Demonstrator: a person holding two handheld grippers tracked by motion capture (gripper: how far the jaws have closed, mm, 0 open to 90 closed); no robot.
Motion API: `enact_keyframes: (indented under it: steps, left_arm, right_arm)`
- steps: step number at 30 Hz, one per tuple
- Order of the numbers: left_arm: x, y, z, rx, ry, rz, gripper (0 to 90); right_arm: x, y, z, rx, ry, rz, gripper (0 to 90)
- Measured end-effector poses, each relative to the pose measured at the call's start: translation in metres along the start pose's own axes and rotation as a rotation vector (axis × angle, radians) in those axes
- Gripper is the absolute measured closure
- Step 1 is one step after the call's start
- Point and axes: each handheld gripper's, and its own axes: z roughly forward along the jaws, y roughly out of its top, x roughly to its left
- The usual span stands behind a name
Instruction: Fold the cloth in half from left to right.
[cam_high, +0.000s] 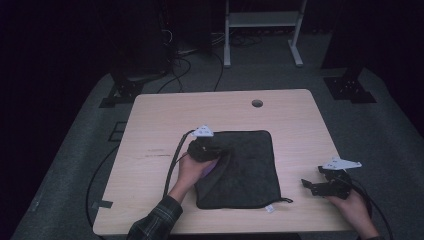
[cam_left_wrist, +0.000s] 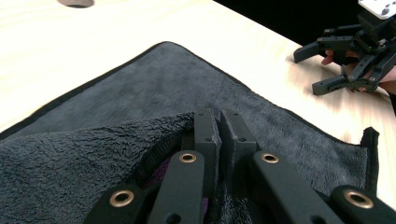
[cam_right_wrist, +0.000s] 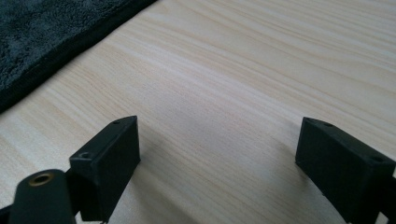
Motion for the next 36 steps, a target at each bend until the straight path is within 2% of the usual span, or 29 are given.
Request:
enact_keyframes:
  steps: [10, 22, 28, 36]
  left_arm:
    - [-0.004, 0.006, 0.03, 0.01, -0.04, 0.002, 85.5]
    - [-0.012, 0.016, 0.057, 0.022, -0.083, 0.007, 85.5]
    - [-0.017, 0.025, 0.072, 0.012, -0.121, 0.006, 85.5]
    - [-0.026, 0.034, 0.099, 0.039, -0.15, 0.009, 85.5]
  right_arm:
    - [0.0, 0.0, 0.0, 0.0, 0.0, 0.001, 12.5]
    - [0.0, 0.0, 0.0, 0.0, 0.0, 0.0, 12.5]
    - [0.0, 0.0, 0.0, 0.0, -0.003, 0.003, 12.5]
    - [0.0, 0.0, 0.0, 0.0, -0.003, 0.003, 12.5]
